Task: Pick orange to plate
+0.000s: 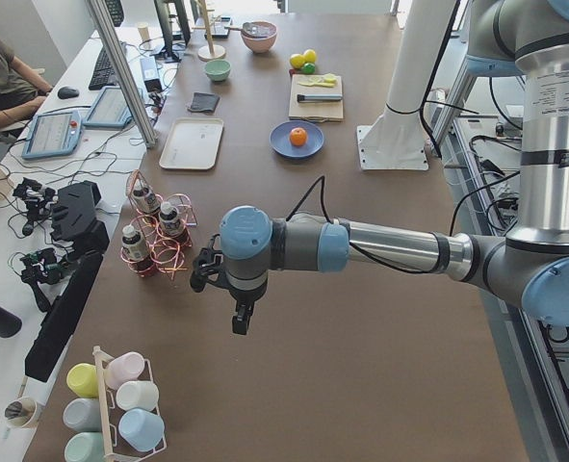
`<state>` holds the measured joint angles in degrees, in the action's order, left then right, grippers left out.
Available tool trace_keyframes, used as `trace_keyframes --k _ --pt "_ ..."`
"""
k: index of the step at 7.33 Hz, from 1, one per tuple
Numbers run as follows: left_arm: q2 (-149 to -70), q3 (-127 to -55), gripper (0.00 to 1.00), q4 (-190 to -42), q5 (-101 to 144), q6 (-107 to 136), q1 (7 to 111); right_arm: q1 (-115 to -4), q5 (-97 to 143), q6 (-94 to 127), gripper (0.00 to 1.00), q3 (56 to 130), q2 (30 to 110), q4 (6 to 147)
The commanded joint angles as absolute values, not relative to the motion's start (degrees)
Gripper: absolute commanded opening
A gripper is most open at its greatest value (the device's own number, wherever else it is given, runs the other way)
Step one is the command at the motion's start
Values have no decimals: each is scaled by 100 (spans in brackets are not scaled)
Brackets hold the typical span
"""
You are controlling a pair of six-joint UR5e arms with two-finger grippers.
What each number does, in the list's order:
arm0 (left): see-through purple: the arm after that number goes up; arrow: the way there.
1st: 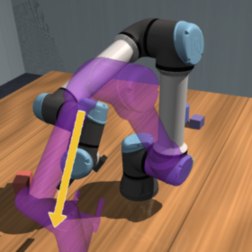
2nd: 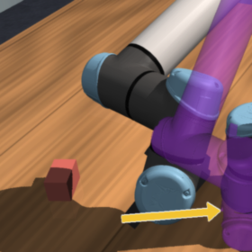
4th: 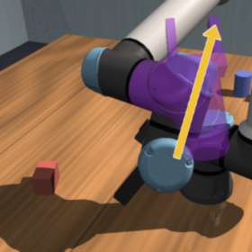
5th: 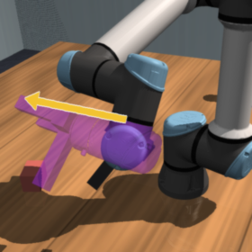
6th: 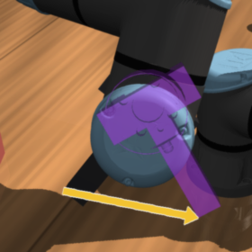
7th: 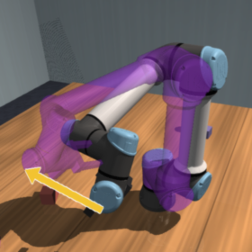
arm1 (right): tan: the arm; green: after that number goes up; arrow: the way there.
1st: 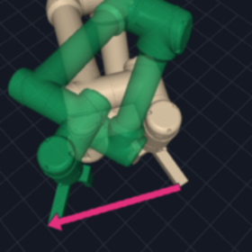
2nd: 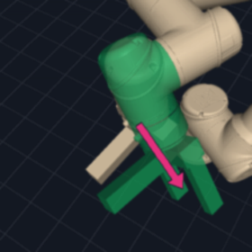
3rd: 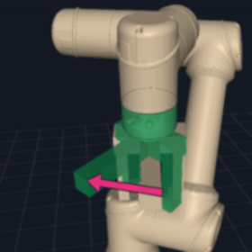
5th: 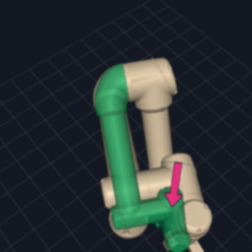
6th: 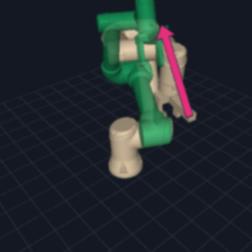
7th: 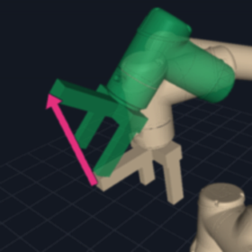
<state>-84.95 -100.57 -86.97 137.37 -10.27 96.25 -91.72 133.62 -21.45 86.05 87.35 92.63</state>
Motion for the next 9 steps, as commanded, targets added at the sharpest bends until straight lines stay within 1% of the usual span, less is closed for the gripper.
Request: trace_keyframes --k 1,2,3,9 --pt "-8341 -9897 98 -9070 13729 -1037 9694 -9176 13403 -2118 100 8604 8719 9272" --pt "-8358 -9696 98 -9123 13711 -1020 9686 -9176 13403 -2118 100 8613 8710 9272" --pt "-8358 -9668 98 -9254 13702 -976 9686 -9184 13403 -2118 100 8613 8684 9281" --pt "-8262 -9686 98 -9246 13342 -993 9668 -9298 13588 -2004 100 8675 8710 9246"
